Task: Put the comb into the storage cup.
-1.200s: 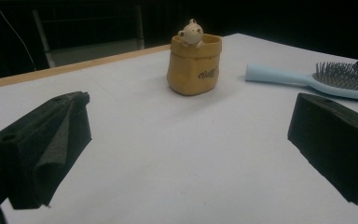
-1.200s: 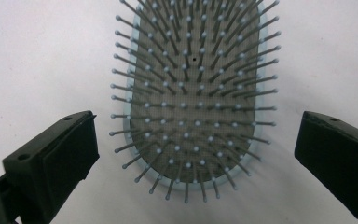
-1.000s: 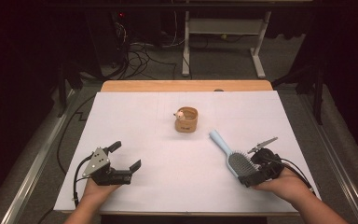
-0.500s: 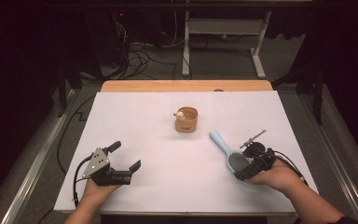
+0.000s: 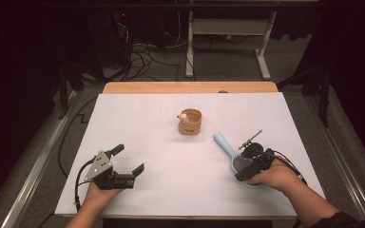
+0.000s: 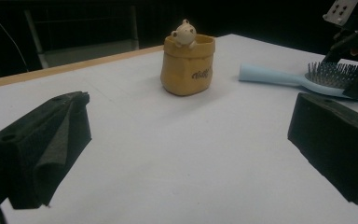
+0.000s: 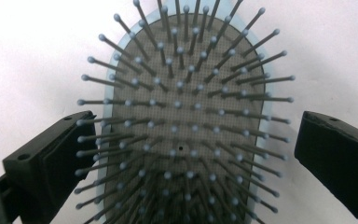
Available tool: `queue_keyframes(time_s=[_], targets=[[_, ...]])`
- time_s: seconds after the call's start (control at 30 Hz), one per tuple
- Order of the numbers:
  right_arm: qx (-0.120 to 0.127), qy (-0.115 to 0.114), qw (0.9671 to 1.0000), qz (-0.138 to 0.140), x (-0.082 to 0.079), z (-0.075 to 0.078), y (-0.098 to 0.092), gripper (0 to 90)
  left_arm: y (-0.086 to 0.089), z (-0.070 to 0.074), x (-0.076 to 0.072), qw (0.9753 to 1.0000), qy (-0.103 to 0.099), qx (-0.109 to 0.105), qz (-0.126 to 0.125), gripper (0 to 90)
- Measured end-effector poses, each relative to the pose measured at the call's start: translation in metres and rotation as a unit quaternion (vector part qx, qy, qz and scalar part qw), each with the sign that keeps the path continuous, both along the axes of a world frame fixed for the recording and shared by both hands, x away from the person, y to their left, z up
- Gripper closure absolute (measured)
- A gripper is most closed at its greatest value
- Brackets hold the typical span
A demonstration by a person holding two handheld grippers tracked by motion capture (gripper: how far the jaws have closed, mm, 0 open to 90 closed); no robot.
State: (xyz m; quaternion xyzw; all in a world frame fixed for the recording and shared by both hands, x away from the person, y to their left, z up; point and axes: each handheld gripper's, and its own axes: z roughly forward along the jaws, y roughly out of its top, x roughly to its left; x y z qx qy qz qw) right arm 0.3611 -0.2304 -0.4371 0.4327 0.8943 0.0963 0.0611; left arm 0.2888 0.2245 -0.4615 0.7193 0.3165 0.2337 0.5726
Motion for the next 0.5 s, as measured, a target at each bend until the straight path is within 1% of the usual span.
queue_keyframes(time_s=[0.23, 0.27, 0.33, 0.37, 0.5], targets=[[-0.008, 0.007, 0.9999, 0.003, 0.0024, -0.0029, 0.0007, 1.3, 0.0002, -0.0001, 0.0001, 1.0000, 0.001, -0.002, 0.001, 0.4], [-0.007, 0.010, 0.9999, 0.000, 0.0022, -0.0036, 0.0012, 1.9, 0.0003, -0.0001, 0.0000, 1.0000, 0.000, -0.002, 0.001, 0.4], [-0.009, 0.011, 0.9999, 0.007, 0.0029, -0.0045, 0.0007, 2.4, 0.0005, -0.0001, 0.0000, 1.0000, 0.000, -0.003, 0.001, 0.4], [-0.010, 0.013, 0.9998, 0.004, 0.0021, -0.0047, 0.0013, 2.9, 0.0007, -0.0001, 0.0001, 1.0000, 0.001, -0.003, 0.001, 0.4], [-0.012, 0.014, 0.9998, 0.010, 0.0011, -0.0053, 0.0010, 3.6, 0.0005, -0.0006, 0.0004, 1.0000, 0.001, -0.003, 0.000, 0.4]])
